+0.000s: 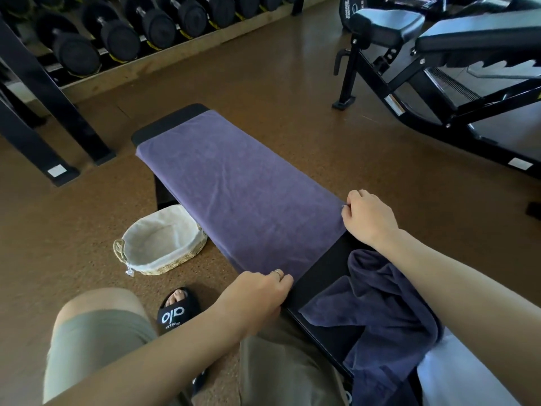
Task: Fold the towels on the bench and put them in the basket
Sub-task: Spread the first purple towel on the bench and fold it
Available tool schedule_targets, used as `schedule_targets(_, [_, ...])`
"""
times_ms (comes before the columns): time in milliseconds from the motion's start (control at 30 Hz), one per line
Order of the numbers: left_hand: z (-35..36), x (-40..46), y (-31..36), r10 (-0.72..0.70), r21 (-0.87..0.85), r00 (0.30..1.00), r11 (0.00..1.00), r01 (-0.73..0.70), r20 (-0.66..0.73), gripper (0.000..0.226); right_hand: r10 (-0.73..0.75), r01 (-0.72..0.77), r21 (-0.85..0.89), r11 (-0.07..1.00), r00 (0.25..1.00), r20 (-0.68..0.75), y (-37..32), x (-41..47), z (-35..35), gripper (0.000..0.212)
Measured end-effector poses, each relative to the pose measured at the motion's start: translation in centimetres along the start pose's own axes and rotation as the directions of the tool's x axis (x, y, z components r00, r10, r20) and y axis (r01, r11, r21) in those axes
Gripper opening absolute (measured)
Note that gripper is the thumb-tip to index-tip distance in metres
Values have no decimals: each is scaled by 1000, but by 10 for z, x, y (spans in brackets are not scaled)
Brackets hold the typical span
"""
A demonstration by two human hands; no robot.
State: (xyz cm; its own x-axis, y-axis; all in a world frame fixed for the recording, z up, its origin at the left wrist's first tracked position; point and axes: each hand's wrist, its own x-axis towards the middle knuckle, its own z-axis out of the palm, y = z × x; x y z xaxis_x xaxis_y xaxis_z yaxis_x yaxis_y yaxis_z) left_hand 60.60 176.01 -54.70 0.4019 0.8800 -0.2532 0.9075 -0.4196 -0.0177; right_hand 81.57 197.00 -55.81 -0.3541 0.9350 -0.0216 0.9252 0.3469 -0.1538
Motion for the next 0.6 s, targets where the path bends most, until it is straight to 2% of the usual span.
schedule_targets(100, [-2, 2, 7, -55, -50, 998, 997, 55, 6, 18, 49, -49, 55, 997, 999, 0, 6, 3, 3, 20])
schedule_targets(267, [-7, 2, 14, -113, -162, 994, 980, 112, 1, 17, 62, -63, 56, 996, 998, 27, 9, 6, 4, 23])
schedule_targets(433, [-10, 4, 15, -171, -145, 985, 975, 167, -12, 17, 24, -25, 24, 999, 999, 36, 5, 4, 5, 29])
schedule_targets(600, [-12, 1, 21, -256, -102, 965, 960, 261, 56, 25, 70, -72, 70, 995, 997, 37, 11, 5, 5, 26])
